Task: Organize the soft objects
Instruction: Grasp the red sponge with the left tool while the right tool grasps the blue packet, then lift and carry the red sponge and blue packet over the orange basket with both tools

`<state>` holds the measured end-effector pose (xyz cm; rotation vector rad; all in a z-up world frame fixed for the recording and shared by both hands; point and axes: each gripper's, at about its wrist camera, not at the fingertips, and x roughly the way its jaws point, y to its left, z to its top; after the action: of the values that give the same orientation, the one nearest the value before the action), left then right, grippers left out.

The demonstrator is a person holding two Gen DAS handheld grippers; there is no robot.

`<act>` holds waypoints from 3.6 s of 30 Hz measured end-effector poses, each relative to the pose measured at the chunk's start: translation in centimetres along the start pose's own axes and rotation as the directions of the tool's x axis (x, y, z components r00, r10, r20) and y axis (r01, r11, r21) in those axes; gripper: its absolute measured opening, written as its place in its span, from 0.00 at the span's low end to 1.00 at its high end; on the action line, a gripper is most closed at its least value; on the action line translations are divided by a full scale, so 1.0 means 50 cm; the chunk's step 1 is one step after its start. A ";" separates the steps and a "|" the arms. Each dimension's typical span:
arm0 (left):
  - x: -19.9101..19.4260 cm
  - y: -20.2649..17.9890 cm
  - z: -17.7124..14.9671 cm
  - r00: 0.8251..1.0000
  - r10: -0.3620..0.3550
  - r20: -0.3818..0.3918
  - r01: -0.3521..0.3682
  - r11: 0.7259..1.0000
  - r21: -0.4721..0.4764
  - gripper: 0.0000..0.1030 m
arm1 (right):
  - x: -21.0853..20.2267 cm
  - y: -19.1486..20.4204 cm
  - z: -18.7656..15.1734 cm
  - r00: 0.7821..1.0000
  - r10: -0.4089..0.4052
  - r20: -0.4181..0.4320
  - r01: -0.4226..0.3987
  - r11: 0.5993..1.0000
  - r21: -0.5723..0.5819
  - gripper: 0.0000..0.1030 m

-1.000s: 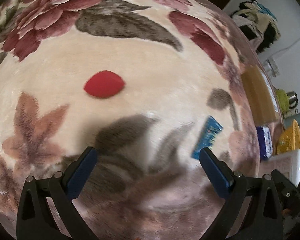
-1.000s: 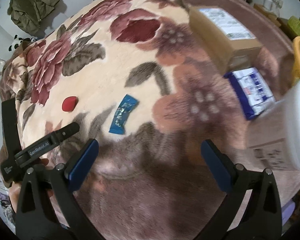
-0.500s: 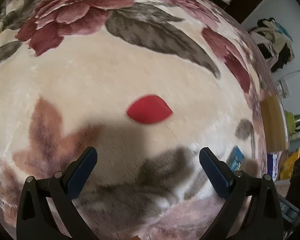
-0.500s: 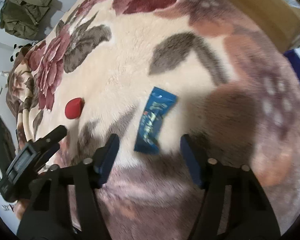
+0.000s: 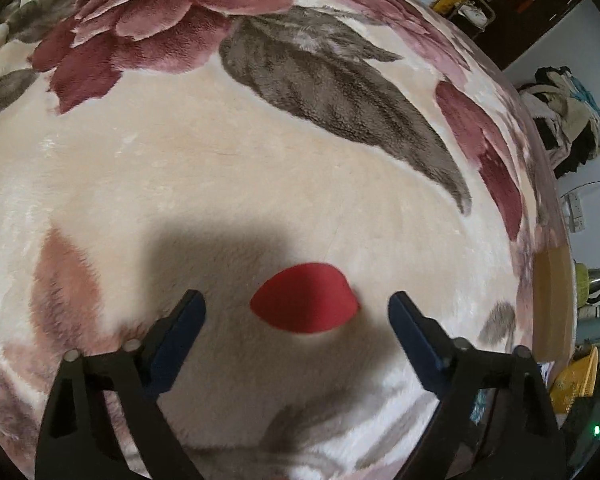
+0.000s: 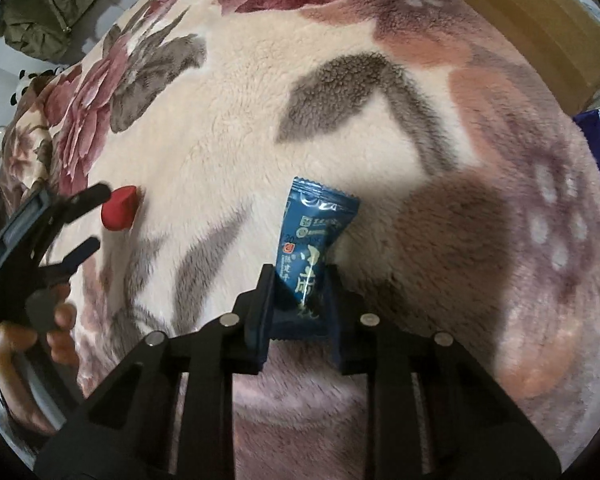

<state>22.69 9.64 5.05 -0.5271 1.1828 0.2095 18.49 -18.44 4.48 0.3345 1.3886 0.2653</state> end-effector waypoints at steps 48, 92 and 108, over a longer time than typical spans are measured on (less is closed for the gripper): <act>-0.191 -0.113 -0.387 1.000 -0.002 -0.027 0.010 0.957 0.291 0.50 | -0.148 -0.047 -0.200 0.999 0.001 0.037 0.002 0.998 -0.070 0.23; -0.341 -0.460 -0.446 0.987 -0.150 0.058 0.100 0.855 0.509 0.51 | -0.447 -0.194 -0.161 0.954 -0.036 0.297 0.032 0.999 0.019 0.23; -0.349 -0.576 -0.470 0.982 -0.186 0.038 0.131 0.809 0.574 0.50 | -0.519 -0.266 -0.143 0.933 -0.067 0.353 0.047 0.997 0.065 0.23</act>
<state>8.97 -24.79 22.75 -0.0799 1.0374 -0.2647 6.98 -39.94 21.99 0.3680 1.0477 0.1102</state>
